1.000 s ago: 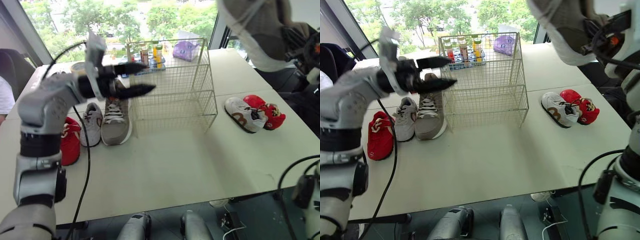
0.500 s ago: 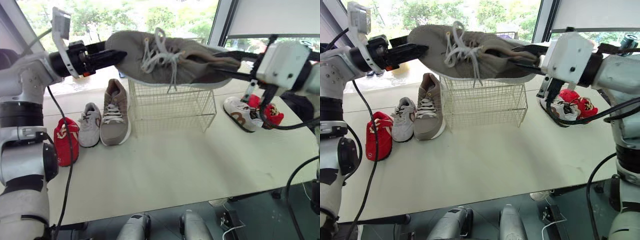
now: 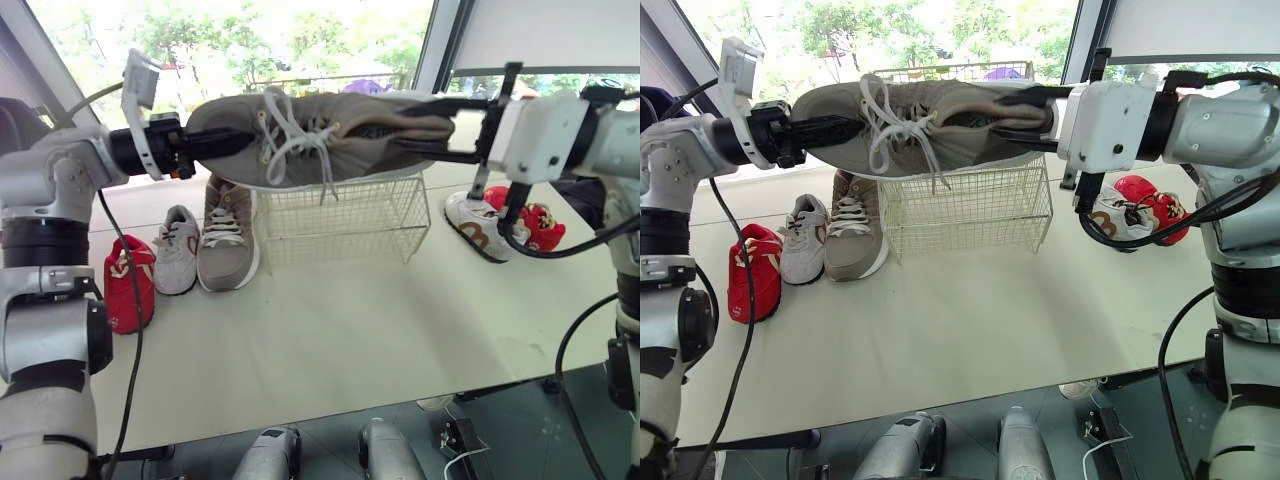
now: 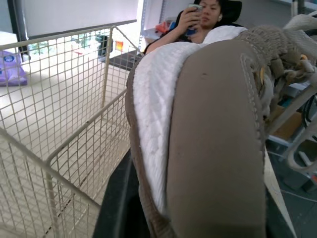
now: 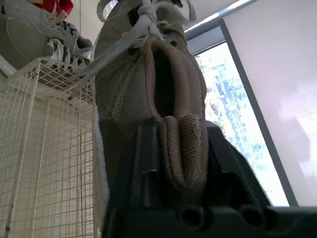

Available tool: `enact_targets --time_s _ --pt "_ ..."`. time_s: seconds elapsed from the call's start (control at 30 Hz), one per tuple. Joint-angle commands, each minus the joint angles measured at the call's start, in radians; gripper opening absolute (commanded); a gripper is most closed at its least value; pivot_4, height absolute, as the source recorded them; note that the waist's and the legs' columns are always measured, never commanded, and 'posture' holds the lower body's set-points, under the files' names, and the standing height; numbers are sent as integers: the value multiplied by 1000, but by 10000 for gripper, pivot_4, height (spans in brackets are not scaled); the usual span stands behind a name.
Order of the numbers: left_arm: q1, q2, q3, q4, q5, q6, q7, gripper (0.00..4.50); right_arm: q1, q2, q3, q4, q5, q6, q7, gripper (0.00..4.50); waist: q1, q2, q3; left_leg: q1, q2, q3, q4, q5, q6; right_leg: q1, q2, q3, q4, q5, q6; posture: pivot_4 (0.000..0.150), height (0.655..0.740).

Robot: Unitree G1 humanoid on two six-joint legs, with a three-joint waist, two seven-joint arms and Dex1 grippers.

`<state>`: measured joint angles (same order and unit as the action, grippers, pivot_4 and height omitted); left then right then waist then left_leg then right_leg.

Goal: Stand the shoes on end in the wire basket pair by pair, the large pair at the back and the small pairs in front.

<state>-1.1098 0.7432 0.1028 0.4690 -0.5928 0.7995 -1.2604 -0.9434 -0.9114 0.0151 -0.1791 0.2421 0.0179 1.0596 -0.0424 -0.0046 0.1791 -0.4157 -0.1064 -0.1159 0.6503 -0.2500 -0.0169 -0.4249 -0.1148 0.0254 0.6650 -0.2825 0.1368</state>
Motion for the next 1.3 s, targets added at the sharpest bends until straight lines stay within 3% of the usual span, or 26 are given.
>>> enact_targets --time_s 0.03,0.13,0.23,0.37,0.5,0.67,0.83,1.3 --pt "-15 -34 71 -39 -66 43 39 6512 -15 -7 -70 -5 70 108 -17 30190 3 0 0 0 0 0 0 0 0 0 0 0 0 0 0 1500 7400" --pt "15 -80 161 -68 -126 99 138 6509 44 -13 -154 -46 192 345 -84 44740 10 0 0 -2 0 -1 3 0 0 0 0 -1 0 0 0 1500 7400" --pt "41 -118 234 -106 -180 145 220 6509 75 6 -253 -76 317 536 -177 44740 12 0 0 -4 0 -2 4 0 0 -1 -1 -1 1 0 0 1500 7400" --pt "78 -211 367 -199 -304 201 392 6509 180 142 -491 -66 631 823 -400 44740 16 -2 -1 -4 1 -2 4 0 -1 -2 -2 -1 1 0 -1 1500 7400" --pt "96 -303 422 -296 -407 223 519 6509 249 277 -540 -58 889 963 -501 44740 24 -2 -1 -4 0 -1 4 0 -1 -2 -3 0 2 1 -1 1500 7400" --pt "94 -373 431 -347 -485 215 622 6509 155 393 -437 -10 847 882 -534 44740 21 -2 -1 -4 0 -1 10 0 -1 -2 -2 0 6 1 -1 1500 7400" --pt "109 -396 416 -362 -519 208 674 6509 46 426 -381 71 790 782 -502 44740 24 -2 -1 -4 0 -1 11 0 -1 -2 -1 0 7 1 -1 1500 7400" --pt "204 -409 342 -407 -500 189 712 6509 -102 477 -374 113 895 779 -516 44740 21 -2 -1 -5 0 -1 12 0 0 -2 -1 0 7 1 0 1500 7400"
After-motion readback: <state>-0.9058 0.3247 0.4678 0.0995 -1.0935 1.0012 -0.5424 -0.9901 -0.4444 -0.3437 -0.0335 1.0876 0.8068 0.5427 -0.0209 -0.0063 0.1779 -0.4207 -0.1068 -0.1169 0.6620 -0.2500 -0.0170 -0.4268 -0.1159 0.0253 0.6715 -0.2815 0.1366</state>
